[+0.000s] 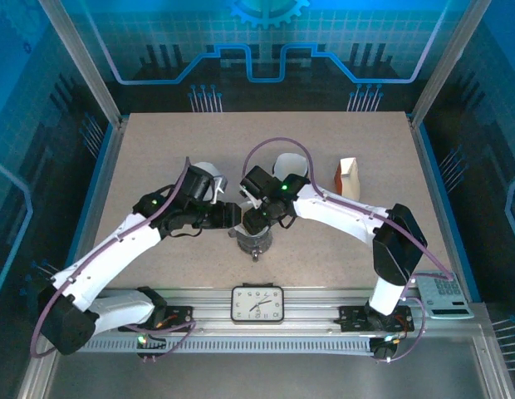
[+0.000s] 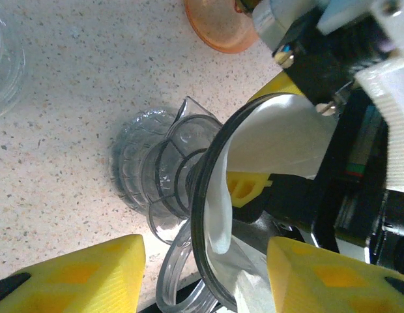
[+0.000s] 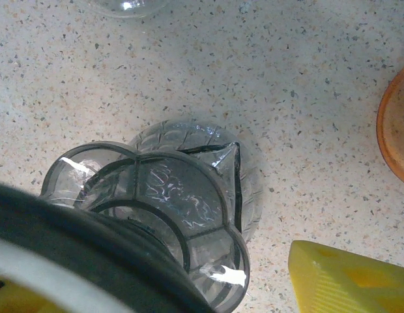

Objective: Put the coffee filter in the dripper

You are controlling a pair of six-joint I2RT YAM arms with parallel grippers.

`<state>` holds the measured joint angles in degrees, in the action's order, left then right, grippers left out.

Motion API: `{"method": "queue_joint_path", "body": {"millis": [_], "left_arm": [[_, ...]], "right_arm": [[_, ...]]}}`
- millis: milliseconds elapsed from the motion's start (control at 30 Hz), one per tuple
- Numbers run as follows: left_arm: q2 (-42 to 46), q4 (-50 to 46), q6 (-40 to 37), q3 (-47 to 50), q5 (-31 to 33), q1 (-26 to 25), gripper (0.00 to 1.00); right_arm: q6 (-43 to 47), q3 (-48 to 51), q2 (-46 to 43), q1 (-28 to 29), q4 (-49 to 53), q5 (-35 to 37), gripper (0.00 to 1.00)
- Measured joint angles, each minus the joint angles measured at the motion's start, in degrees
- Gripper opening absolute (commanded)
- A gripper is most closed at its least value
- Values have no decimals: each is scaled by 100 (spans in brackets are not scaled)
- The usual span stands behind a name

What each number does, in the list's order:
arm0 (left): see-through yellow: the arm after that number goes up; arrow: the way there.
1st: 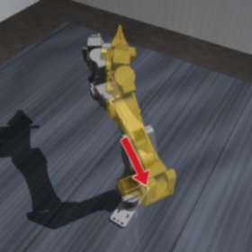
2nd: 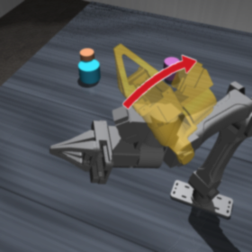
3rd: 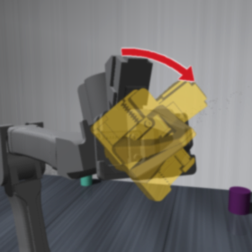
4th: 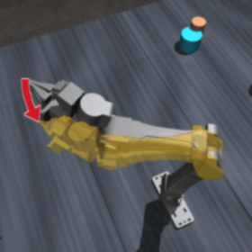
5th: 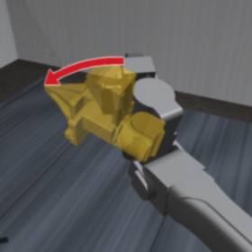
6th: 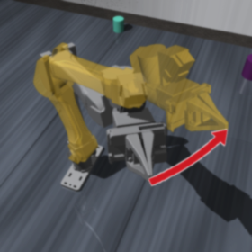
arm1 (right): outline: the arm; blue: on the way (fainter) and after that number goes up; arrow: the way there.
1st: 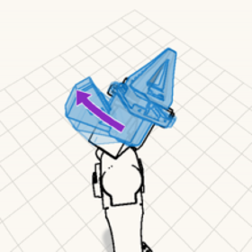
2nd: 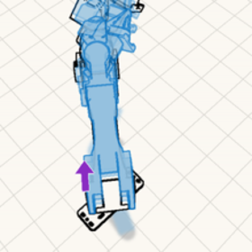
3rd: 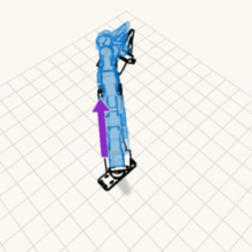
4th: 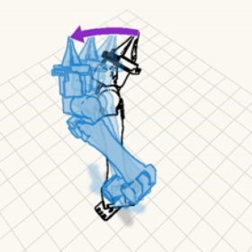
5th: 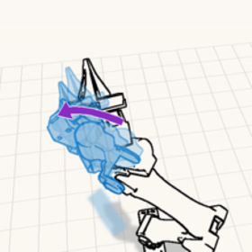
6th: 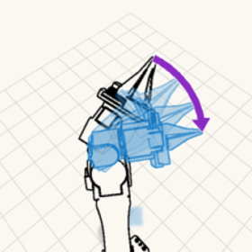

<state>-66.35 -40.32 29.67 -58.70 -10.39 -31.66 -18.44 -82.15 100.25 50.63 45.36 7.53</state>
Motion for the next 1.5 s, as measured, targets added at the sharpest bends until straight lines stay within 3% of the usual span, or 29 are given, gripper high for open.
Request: {"method": "queue_joint_path", "body": {"millis": [100,467,700,833,967,1200,1500], "left_arm": [[-70,39,0,0,-55,2,51],[-223,35,26,0,-103,7,25],[-229,37,17,4,-103,24,38],[-229,57,52,50,-98,79,26],[-249,76,35,72,-105,105,21],[-267,122,33,74,-105,118,28],[-267,127,37,87,-105,120,25]], "right_arm": [[-4,0,0,0,0,0,68],[-26,-11,7,0,4,4,68],[-66,-70,33,7,22,85,68],[-66,-90,44,11,26,111,68],[-68,-120,66,11,46,129,68],[-85,-181,74,11,103,151,68],[-85,-374,17,4,177,284,69]]}}
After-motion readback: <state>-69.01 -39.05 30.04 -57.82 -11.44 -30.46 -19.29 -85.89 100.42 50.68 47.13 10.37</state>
